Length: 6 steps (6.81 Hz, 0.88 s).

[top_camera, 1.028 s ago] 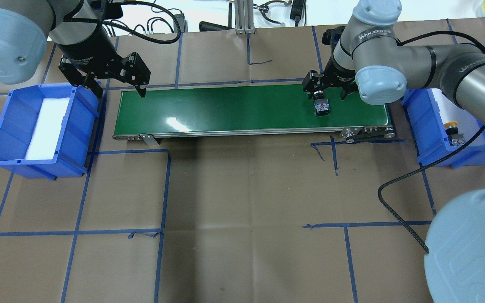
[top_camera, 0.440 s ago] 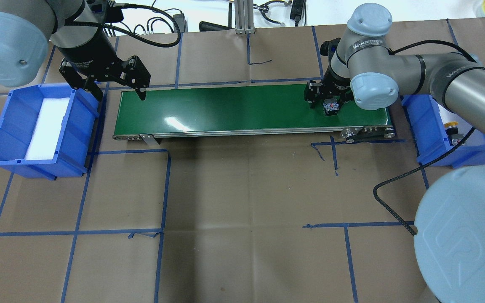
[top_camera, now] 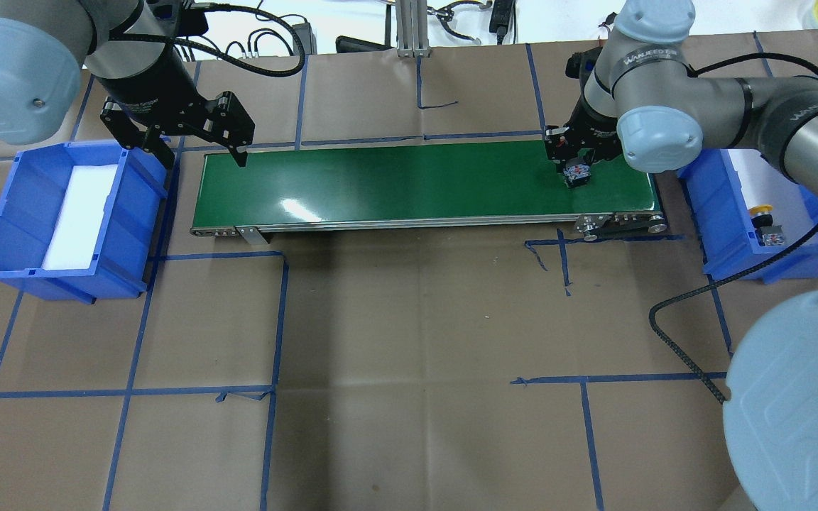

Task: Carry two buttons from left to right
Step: 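Carry the red button to the far blue bin and lower it in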

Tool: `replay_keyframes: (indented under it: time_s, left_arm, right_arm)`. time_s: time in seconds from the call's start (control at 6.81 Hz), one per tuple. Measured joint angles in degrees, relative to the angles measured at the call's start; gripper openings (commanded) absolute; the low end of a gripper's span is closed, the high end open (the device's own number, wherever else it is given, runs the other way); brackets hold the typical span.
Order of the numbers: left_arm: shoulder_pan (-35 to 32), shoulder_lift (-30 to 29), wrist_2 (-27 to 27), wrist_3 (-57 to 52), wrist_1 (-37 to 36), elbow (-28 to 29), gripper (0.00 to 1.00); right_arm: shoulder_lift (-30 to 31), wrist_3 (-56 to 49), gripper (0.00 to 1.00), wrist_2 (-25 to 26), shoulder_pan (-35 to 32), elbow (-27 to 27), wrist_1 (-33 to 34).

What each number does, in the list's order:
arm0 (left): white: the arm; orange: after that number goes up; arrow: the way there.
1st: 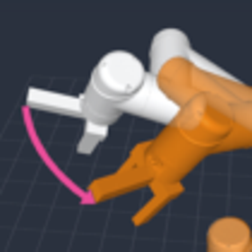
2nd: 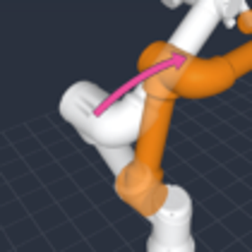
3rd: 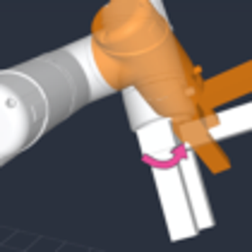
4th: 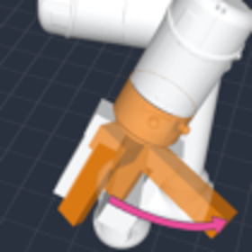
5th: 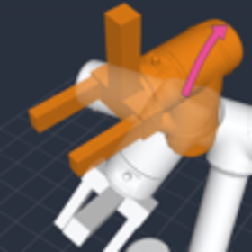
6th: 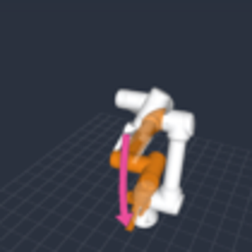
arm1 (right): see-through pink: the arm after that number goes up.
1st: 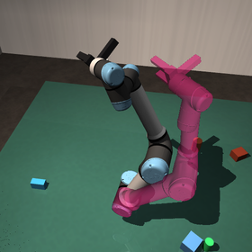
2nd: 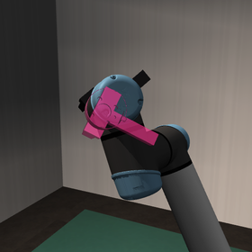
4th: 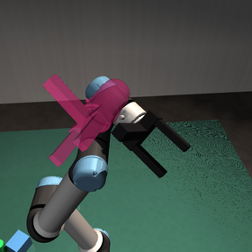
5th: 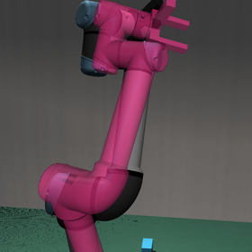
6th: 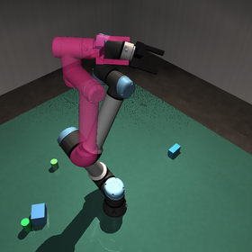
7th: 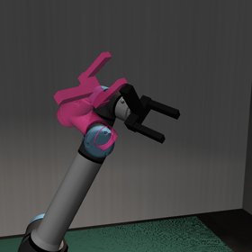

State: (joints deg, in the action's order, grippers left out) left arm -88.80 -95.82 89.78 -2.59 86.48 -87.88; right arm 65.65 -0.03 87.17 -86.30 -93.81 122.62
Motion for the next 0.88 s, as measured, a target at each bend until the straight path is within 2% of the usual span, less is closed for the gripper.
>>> replay_keyframes:
  time_s: [0.44, 0.73, 0.88]
  left_arm:
    - [-0.1, 0.0, 0.0, 0.0, 0.0, 0.0, 1.0]
    - [-0.1, 0.0, 0.0, 0.0, 0.0, -0.1, 1.0]
    - [-0.1, 0.0, 0.0, 0.0, 0.0, -0.1, 1.0]
  right_arm:
    - [5.1, -4.0, 0.08, -0.1, 7.8, 6.6, -10.1]
    - [4.3, -13.4, 0.08, -0.4, 15.0, 14.0, -16.8]
    - [2.2, -18.3, 0.08, -0.4, 17.8, 16.4, -17.7]
